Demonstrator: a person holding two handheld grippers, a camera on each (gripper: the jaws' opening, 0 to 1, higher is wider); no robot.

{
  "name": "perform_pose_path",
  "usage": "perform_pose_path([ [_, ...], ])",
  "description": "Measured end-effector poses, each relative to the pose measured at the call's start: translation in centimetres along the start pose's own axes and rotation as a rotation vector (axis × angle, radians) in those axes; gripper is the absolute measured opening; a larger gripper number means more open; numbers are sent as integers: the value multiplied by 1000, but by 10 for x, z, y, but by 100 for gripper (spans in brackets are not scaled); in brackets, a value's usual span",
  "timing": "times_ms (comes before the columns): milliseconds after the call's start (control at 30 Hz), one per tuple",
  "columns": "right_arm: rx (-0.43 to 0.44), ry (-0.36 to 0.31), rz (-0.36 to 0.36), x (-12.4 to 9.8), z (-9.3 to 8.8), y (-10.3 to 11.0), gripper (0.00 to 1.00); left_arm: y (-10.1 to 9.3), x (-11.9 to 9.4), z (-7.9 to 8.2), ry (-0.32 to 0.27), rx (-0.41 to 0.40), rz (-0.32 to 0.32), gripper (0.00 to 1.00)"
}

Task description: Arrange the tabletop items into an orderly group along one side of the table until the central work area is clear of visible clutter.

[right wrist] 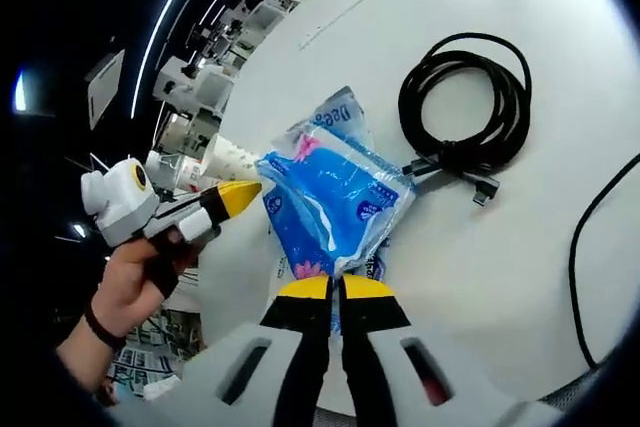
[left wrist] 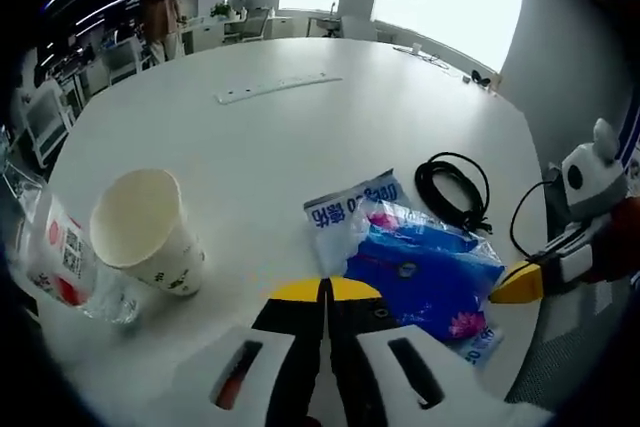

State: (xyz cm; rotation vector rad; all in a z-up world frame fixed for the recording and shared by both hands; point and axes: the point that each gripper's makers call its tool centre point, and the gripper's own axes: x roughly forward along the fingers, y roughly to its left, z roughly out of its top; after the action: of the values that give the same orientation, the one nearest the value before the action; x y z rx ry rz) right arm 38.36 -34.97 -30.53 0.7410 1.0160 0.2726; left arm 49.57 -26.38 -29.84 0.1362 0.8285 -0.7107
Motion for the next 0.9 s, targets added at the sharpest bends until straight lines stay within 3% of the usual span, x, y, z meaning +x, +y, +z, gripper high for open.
perform_pose_path([
  [433, -65, -5, 20, -9, 3, 9, 0, 2, -22, -6, -20, -38, 2, 0],
  [900, -113, -10, 30, -22, 6, 5, 0, -13, -44, -10, -48, -52, 3, 0],
])
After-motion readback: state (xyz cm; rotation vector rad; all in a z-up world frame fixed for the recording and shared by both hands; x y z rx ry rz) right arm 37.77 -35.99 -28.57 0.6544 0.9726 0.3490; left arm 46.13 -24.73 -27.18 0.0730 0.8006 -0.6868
